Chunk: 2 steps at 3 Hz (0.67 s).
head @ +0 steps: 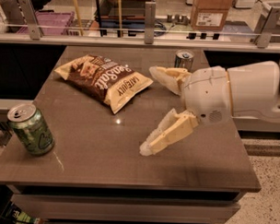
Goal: Pick green can
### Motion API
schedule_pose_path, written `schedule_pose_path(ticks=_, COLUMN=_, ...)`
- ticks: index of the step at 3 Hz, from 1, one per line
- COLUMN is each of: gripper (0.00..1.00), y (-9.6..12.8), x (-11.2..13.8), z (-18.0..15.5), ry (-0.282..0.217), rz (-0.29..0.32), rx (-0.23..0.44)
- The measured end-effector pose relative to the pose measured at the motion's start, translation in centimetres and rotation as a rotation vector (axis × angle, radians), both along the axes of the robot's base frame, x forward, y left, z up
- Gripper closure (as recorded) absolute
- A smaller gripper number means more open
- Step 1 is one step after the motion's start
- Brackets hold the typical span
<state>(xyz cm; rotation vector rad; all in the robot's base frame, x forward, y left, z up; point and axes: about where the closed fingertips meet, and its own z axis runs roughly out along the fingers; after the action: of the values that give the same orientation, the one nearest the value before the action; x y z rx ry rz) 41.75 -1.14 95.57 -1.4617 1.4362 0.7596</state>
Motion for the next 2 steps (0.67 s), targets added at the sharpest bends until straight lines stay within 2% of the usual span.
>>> schedule_pose_path(ticks=2, gripper=0.00, y=2.8, x=0.0, z=-3.1, ry=0.055, rz=-0.100, rx=0.134)
